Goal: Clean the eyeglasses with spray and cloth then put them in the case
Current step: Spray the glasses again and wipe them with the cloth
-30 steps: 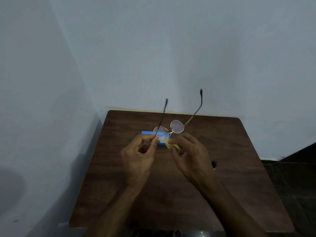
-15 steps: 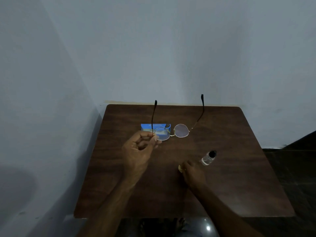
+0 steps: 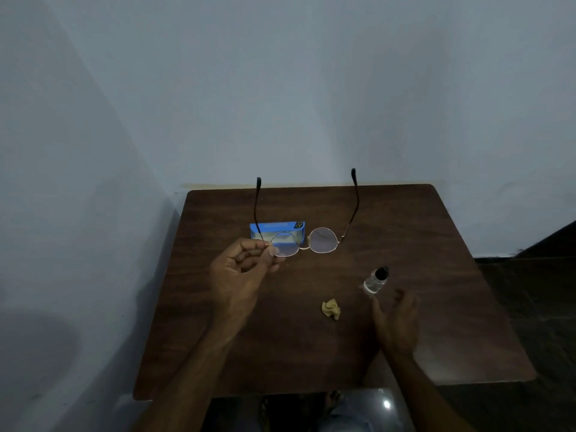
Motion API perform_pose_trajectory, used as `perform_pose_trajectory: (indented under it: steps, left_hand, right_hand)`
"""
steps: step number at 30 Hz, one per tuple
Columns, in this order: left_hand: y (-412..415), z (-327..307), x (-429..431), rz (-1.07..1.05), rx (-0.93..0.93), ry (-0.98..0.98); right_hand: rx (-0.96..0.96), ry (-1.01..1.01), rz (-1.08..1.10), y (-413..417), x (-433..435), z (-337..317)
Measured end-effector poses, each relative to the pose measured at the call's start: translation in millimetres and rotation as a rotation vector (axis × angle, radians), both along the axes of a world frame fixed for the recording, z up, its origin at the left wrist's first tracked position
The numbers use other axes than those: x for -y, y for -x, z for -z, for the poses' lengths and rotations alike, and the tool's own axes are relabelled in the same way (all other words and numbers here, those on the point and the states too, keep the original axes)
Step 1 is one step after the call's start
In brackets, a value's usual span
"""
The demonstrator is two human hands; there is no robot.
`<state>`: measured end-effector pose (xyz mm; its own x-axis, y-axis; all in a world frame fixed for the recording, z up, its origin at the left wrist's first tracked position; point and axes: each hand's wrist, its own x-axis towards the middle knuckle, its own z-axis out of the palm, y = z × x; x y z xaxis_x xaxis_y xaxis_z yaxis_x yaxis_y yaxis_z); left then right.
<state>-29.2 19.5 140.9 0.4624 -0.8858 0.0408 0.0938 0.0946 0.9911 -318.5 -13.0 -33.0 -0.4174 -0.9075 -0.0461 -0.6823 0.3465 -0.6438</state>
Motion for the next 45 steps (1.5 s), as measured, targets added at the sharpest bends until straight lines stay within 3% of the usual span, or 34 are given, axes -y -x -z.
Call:
perform_pose_trajectory:
  steps: [6, 11, 17, 18, 22, 25, 28, 37, 45]
  left_hand:
    - [11.2, 0.3, 2.3, 0.038, 0.027, -0.048]
    - [13.4, -5.2, 4.5, 0.05, 0.012, -0.04]
    - [-3.1, -15.6, 6.0, 0.008, 0.0, -0.032]
    - [-6.3, -16.5, 6.6, 0.002, -0.007, -0.031]
    - [-15.3, -17.6, 10.3, -0.021, -0.02, -0.049]
    - [-18.3, -19.0, 12.1, -0.021, -0.006, -0.063]
    - [-21.1, -18.6, 12.7, -0.028, 0.011, -0.057]
    - [-27.1, -17.8, 13.5, -0.048, 0.056, -0.066]
    - [-30.8, -15.6, 15.4, -0.058, 0.067, -0.081]
  right_hand:
    - [0.149, 0.024, -0.205, 5.3, 34.0, -2.3]
    - [0.299, 0.008, -0.243, -4.6, 55.0, 2.6]
    - [0.651, 0.133, -0.288, -37.1, 47.1, -71.6]
    - [0.746, 0.115, -0.292, -44.2, 44.0, -84.1]
    - [1.419, -0.054, -0.367, -73.6, 35.8, -129.3]
    - [1.704, -0.175, -0.58, -84.3, 33.5, -150.1]
    - [1.793, -0.181, -0.69, -86.5, 27.9, -157.1]
    - [2.188, -0.276, -0.718, -96.6, 27.3, -173.8]
    - [2.221, -0.273, -0.649, -107.8, 30.4, -174.1]
